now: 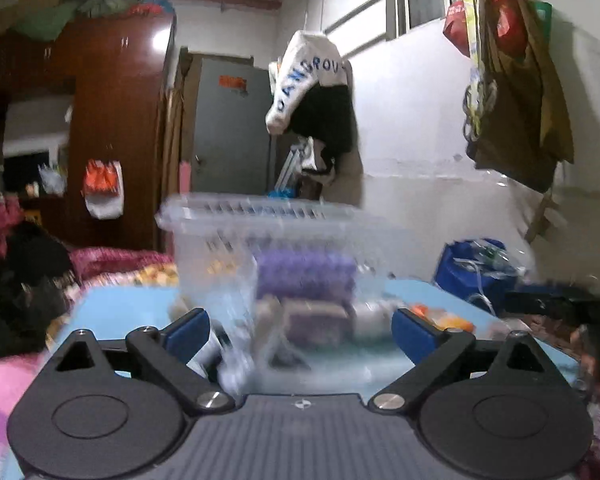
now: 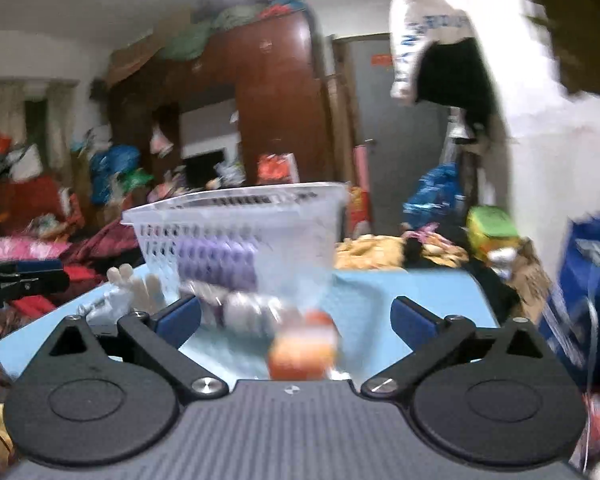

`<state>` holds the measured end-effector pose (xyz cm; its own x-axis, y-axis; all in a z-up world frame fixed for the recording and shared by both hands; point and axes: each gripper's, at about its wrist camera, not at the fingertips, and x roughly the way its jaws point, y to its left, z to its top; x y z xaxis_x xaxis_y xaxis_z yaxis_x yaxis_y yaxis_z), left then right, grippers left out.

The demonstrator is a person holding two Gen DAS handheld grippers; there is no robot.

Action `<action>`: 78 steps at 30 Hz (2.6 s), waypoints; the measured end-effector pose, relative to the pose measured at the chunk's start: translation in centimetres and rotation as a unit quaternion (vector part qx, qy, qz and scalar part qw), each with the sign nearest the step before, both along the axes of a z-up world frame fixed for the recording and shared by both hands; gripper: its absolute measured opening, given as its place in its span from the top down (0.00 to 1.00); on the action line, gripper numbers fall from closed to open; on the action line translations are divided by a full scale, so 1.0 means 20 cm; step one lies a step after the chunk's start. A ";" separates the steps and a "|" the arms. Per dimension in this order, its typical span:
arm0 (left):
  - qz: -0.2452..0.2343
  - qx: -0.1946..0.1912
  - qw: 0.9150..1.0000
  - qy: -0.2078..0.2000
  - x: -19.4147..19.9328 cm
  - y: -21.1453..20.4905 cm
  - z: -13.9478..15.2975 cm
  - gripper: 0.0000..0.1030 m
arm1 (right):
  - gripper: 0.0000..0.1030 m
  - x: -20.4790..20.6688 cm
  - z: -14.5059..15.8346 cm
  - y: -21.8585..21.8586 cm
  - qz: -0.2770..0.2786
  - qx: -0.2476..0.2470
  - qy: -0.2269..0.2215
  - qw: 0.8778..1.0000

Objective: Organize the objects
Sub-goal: 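Move both grippers back to the table, then grasp the plastic-wrapped box with left gripper while right gripper grasps the tissue packet, then carry both items into the basket on the bed and open both grippers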

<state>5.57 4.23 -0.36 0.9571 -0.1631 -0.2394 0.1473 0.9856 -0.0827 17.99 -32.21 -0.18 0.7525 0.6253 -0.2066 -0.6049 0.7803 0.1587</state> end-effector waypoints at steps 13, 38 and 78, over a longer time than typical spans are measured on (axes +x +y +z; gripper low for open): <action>0.005 0.011 1.000 0.020 0.03 -0.11 -0.09 0.04 | 0.00 0.03 -0.08 0.00 -0.076 -0.060 0.024 0.995; 0.060 0.114 0.984 0.126 0.69 -0.33 -0.08 0.10 | 0.13 0.07 -0.13 0.07 -0.086 -0.076 0.039 0.993; 0.010 0.047 0.999 -0.011 0.19 -0.16 0.29 0.40 | 0.28 -0.03 0.25 0.08 0.004 -0.010 -0.094 0.995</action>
